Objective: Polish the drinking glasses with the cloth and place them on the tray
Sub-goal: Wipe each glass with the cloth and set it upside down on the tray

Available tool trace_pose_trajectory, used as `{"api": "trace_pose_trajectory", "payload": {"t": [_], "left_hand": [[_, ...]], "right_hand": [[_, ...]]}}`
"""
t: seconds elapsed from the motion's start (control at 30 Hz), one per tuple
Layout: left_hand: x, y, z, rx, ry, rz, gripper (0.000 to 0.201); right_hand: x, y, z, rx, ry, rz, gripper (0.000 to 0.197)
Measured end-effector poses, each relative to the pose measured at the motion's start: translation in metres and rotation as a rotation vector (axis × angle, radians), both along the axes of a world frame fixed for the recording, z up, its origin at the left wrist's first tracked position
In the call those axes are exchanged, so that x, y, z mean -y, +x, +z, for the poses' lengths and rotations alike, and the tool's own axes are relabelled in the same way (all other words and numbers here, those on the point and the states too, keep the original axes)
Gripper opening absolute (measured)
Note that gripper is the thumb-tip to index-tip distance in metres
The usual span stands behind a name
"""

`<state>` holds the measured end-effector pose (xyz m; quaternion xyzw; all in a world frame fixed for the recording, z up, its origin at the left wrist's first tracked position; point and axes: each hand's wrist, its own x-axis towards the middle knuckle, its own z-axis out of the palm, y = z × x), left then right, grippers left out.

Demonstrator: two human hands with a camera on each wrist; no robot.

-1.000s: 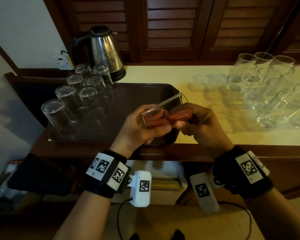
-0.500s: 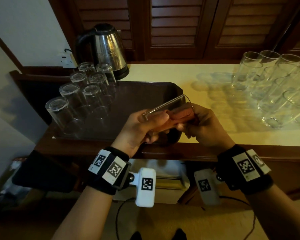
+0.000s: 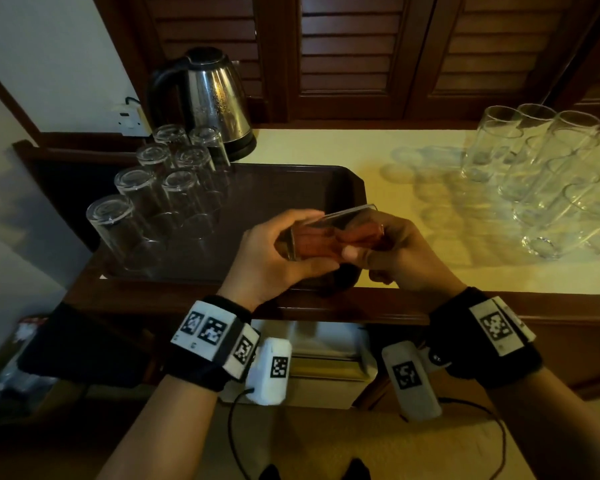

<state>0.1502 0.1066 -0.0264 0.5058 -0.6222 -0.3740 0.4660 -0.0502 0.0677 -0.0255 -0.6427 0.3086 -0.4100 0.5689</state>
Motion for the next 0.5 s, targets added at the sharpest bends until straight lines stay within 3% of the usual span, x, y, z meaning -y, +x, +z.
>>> {"api": "trace_pose_trajectory", "payload": {"t": [0.07,0.1,0.23,0.3,0.4,0.43,0.5], "left_hand": [[0.003,0.0,-0.005,0.203,-0.142,0.052,0.065],[0.005,-0.001,-0.006,0.198,-0.121,0.06,0.066],[0.009,-0.005,-0.001,-0.22,0.305,-0.018,0.065],[0.01,-0.002,0.0,-0.142,0.224,0.042,0.056],[0.008,0.0,-0.004,0.205,-0.113,0.129,0.065],[0.005,-0.004,-0.006,0.22,-0.167,0.15,0.067],[0.006,-0.007,-0.012,0.11,-0.082,0.144,0.066]], "right_hand": [[-0.001,0.001,-0.003,0.048,0.109,-0.057,0.014],[0.0,0.001,-0.005,0.073,0.103,-0.086,0.01],[0.002,0.004,-0.007,0.059,-0.016,-0.128,0.012],[0.001,0.005,-0.006,0.026,0.002,-0.086,0.012],[0.002,0.006,-0.004,0.033,0.17,-0.052,0.011],[0.002,0.006,-0.004,0.029,0.184,-0.057,0.013],[0.003,0.006,-0.006,0.04,0.134,-0.077,0.017]]}}
